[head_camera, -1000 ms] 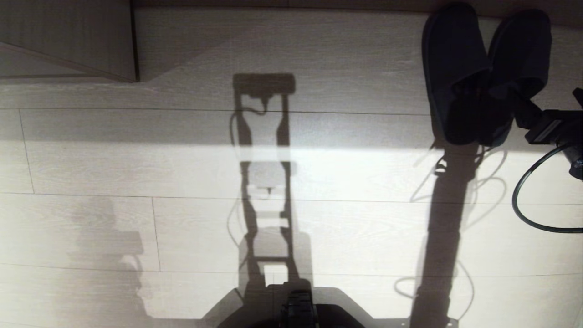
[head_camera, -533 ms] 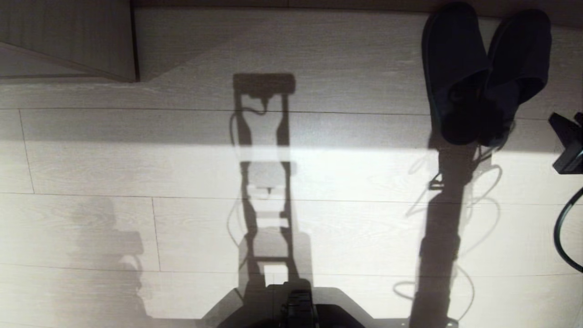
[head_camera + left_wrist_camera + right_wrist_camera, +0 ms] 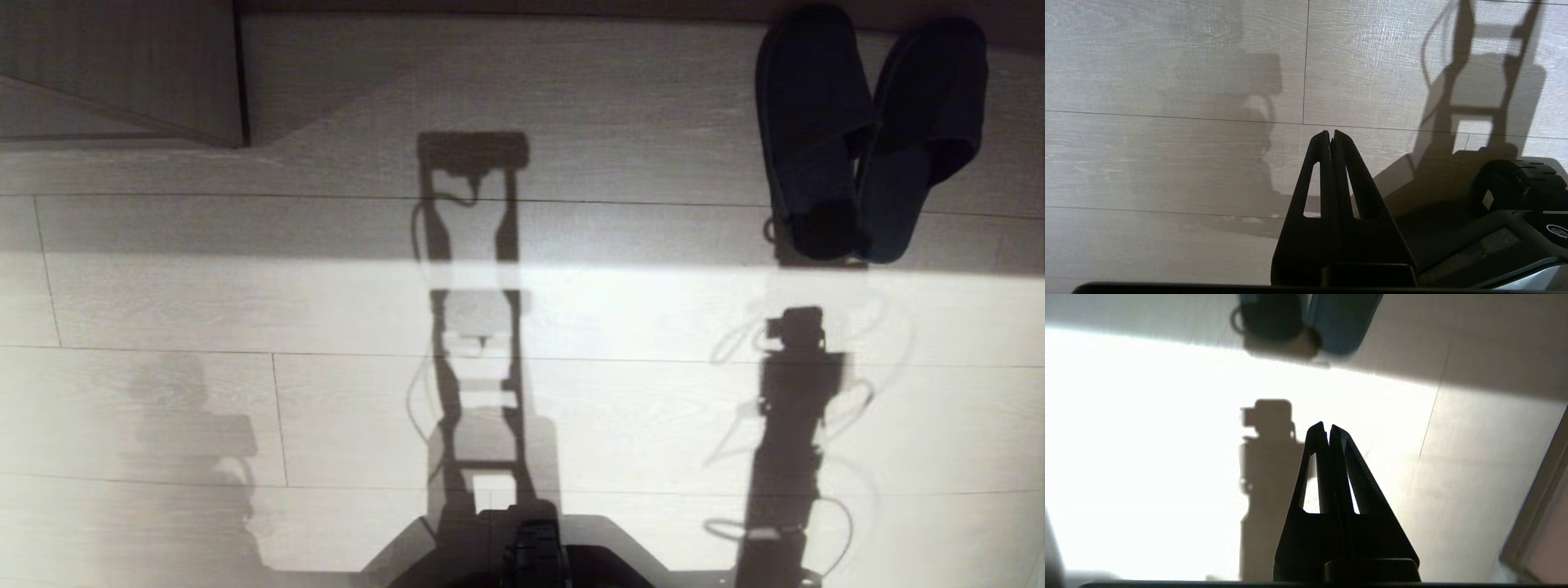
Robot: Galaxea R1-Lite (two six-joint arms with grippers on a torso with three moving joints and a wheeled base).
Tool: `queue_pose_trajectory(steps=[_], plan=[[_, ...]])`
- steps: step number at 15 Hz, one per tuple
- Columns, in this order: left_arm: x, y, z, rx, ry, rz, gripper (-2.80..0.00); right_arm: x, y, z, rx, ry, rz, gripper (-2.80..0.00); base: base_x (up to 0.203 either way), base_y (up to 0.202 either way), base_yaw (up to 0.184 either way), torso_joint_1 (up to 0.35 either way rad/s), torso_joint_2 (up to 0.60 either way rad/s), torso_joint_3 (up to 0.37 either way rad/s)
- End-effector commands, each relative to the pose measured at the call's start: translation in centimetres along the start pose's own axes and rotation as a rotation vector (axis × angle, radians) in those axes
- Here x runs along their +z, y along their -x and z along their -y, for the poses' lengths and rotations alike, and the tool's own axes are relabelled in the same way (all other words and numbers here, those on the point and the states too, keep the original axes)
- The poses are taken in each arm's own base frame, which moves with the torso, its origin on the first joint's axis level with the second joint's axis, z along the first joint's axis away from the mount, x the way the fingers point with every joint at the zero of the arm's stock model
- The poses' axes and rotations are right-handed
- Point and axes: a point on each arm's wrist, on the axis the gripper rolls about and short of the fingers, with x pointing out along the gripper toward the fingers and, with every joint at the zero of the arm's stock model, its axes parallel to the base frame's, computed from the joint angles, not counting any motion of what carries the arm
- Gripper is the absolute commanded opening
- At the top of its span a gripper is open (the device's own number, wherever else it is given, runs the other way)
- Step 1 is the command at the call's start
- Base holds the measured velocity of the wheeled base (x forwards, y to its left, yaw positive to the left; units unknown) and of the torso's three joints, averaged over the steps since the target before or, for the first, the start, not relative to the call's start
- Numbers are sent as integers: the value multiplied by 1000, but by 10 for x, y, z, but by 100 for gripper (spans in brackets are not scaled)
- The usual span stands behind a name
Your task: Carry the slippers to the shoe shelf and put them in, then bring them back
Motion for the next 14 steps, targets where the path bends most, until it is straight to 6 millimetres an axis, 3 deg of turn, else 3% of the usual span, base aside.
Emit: queue_pose_trajectory(steps=[1,3,7,14], plan=[[0,0,0,0,1,1,-280,-17,41,1,20,11,69,-280,0,0,0,0,0,0],[0,0,0,0,1,1,-280,-57,64,-1,41,45,20,-280,0,0,0,0,0,0],[0,0,0,0,1,1,-280,-102,88,-5,143,60,-92,-280,0,0,0,0,0,0],[0,0,0,0,1,1,-280,-120,104,-6,197,-51,-90,-280,0,0,0,0,0,0]])
